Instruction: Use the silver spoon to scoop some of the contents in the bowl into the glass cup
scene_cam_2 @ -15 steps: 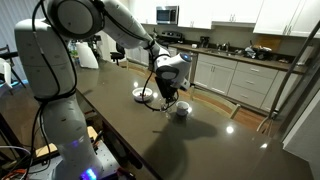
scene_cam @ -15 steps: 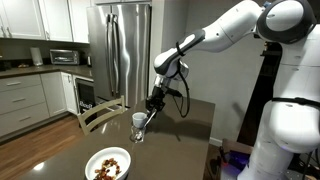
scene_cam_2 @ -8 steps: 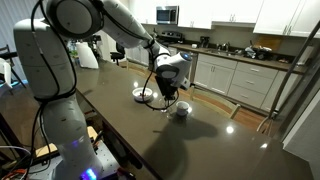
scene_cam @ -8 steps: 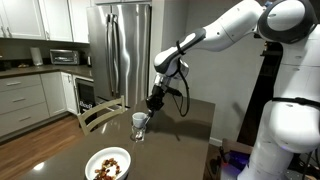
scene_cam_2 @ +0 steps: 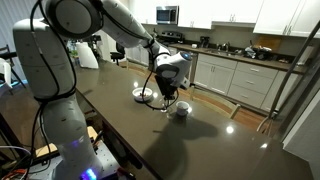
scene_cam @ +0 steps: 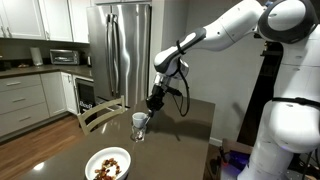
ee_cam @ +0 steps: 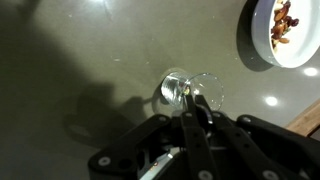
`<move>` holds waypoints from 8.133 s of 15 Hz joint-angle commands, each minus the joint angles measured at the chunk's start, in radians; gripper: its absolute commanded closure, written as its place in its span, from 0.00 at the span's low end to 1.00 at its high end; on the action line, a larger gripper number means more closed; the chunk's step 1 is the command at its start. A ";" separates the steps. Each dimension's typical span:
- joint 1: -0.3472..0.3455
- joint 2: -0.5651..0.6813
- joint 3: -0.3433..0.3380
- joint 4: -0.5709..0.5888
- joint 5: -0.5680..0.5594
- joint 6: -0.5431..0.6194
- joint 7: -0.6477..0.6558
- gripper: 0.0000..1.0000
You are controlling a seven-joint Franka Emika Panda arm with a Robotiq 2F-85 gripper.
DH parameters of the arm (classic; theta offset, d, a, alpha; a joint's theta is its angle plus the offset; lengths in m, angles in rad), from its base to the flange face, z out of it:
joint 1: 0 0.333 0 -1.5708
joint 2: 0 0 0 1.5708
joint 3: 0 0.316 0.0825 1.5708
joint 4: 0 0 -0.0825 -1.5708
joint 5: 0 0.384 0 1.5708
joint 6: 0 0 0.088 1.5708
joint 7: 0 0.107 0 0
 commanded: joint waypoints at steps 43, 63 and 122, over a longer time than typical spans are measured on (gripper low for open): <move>0.199 -0.251 0.177 -0.017 -0.262 -0.048 0.173 0.96; 0.213 -0.029 0.217 0.077 -0.311 -0.010 0.124 0.96; 0.086 0.188 0.239 0.108 0.280 -0.059 -0.364 0.96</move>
